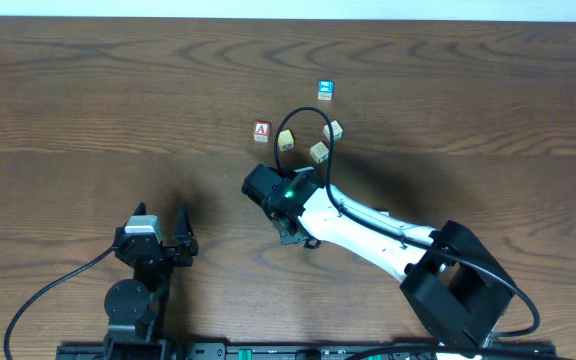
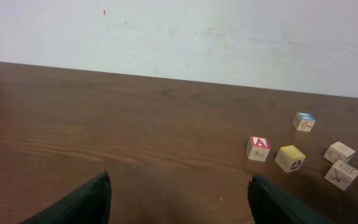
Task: Lift 5 blocks
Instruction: 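Lift the 7 block and carry it right toward the block row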
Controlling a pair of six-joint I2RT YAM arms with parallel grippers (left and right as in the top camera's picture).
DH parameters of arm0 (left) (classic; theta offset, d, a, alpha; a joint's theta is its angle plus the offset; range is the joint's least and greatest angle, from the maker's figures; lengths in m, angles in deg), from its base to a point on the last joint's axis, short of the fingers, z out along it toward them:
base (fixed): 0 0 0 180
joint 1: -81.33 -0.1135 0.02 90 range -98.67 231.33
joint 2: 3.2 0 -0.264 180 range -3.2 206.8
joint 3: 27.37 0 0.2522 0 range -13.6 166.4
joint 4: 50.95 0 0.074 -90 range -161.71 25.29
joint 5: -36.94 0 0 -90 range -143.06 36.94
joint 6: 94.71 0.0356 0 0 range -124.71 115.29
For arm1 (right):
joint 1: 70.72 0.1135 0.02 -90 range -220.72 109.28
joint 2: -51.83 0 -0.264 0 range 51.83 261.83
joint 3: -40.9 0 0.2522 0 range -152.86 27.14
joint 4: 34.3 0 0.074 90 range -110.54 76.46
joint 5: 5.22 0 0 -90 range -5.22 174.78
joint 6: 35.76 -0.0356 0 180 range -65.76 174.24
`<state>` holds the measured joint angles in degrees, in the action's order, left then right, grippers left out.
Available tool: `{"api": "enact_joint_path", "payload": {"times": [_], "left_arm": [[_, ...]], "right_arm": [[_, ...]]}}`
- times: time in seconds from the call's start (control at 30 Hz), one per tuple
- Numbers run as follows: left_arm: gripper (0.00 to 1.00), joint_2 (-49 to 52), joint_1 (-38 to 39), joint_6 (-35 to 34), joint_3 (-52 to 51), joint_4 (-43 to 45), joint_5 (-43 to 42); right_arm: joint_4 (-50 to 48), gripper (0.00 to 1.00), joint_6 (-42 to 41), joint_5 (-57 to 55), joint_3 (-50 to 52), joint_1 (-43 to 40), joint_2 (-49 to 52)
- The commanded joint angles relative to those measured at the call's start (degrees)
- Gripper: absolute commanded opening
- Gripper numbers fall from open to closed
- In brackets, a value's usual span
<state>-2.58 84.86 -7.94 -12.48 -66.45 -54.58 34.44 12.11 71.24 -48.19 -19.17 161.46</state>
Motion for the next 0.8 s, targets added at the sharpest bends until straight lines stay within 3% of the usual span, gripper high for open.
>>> {"api": "enact_joint_path", "payload": {"times": [0.0, 0.6, 0.77], "left_arm": [[0.71, -0.31, -0.24, -0.5, -0.9, -2.34, 1.14], [0.71, -0.31, -0.24, -0.5, -0.9, -2.34, 1.14], [0.71, -0.31, -0.24, -0.5, -0.9, -2.34, 1.14]], "right_arm": [[0.04, 0.3, -1.09, -0.79, -0.57, -0.07, -1.27], [-0.02, 0.35, -1.09, -0.79, -0.57, -0.07, -1.27], [-0.24, 0.32, -1.09, -0.81, -0.57, -0.07, -1.27]]}}
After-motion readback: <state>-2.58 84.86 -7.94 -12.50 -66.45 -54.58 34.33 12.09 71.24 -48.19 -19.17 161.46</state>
